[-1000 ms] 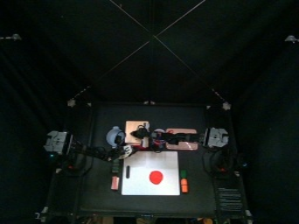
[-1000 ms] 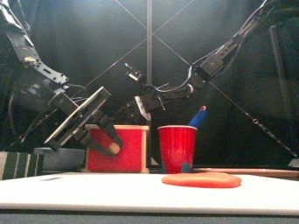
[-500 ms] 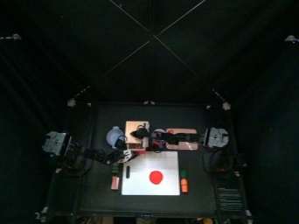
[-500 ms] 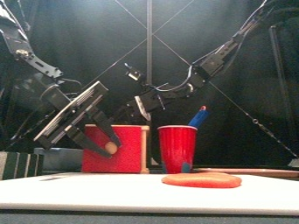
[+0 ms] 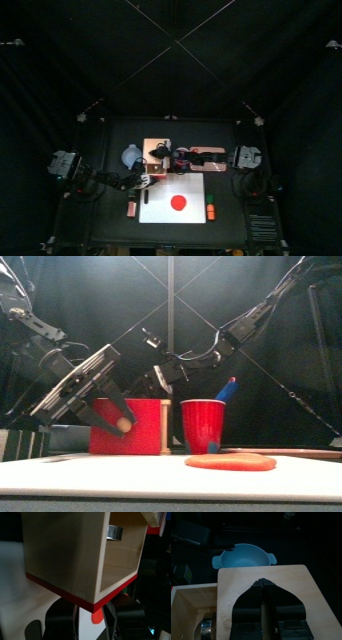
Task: Get the cutter from the drawer then cut the dough then place the extra dough in the bowl
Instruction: Open the drawer
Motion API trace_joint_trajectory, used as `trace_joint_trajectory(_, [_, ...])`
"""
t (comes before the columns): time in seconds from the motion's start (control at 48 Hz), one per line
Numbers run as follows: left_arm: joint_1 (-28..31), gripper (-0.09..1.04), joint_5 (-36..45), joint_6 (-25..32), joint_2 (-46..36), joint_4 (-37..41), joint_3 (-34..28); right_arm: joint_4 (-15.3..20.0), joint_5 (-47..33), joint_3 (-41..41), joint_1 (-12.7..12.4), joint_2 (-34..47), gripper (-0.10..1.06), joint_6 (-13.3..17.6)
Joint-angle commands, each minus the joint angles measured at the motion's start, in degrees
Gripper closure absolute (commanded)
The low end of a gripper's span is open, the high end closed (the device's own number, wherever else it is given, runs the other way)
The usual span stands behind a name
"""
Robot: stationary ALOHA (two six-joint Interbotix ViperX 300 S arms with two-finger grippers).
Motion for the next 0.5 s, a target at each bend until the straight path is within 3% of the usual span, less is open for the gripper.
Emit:
trace_joint_trajectory(0.021, [-2.2,0.55,0.79,0.18,-0.44,0.35,-1.05,0.09,1.23,0.26,-0.09,0.09,0.94,0.09])
trace_joint_trajectory(0.354, [-1.58,0.52,0.44,0.53,-0.09,1.67,-0.44,0.09,1.32,0.26,-0.09,0.18,0.94,0.09])
trace_joint_trajectory(0.5, [-1.49,0.44,0.35,0.35,-0.26,3.6,-0.62,0.09,1.41,0.18,-0.09,0.09,0.94,0.09])
